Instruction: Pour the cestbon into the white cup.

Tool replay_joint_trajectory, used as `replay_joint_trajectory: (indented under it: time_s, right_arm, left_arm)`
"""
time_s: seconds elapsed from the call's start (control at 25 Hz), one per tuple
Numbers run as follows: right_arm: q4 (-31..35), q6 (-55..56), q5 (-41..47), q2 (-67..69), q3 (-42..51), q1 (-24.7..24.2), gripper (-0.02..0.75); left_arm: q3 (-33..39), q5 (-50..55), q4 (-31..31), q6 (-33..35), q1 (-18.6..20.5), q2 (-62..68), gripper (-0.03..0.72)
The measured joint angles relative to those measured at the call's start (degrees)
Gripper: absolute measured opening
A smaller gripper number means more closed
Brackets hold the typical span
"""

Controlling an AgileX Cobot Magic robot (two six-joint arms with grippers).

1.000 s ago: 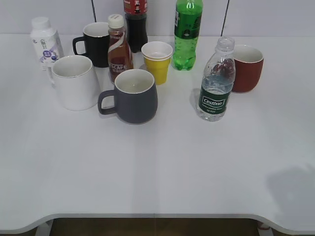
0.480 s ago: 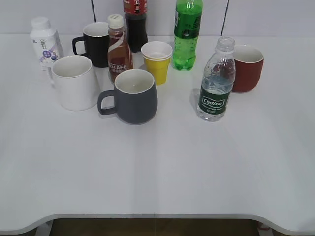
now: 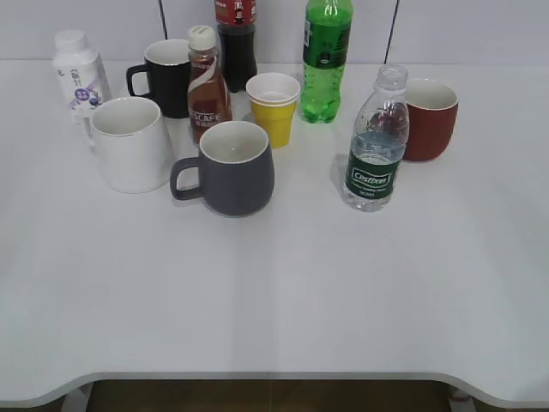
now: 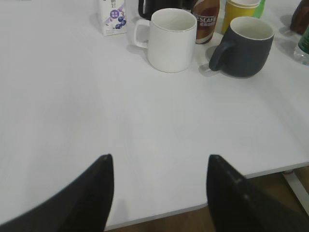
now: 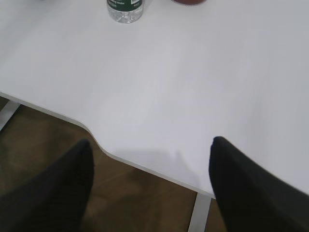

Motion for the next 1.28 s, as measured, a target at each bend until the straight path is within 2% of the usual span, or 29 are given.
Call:
replay_joint_trajectory:
  time_s: [0.12, 0.2, 0.44, 0.56, 0.88, 1.28]
  right_arm:
    - [0.0, 0.0, -0.05, 0.0, 0.0, -0.52, 0.541]
    - [0.0, 0.0, -0.05, -0.12, 0.0, -2.88, 0.535]
    - [0.0, 0.0, -0.12, -3.39, 0.0, -10.89, 0.526]
    - [0.0, 0.0, -0.07, -6.44, 0.0, -12.61, 0.524]
    - [0.0, 0.0, -0.12, -6.79, 0.0, -13.0, 0.524]
    - [0.0, 0.0, -0.12, -6.79, 0.0, -13.0, 0.524]
  left_arm:
    - [0.04, 0.0, 0.0, 0.0, 0.45, 0.0, 0.457]
    - [0.04, 0.0, 0.0, 0.0, 2.72, 0.0, 0.45]
    - [0.04, 0.0, -0.09, 0.0, 14.94, 0.0, 0.414]
    - [0.04, 0.0, -0.09, 0.0, 17.82, 0.0, 0.41]
    - [0.1, -0.06, -0.23, 0.0, 18.28, 0.0, 0.382]
    - [0.1, -0.06, -0.28, 0.0, 18.28, 0.0, 0.275]
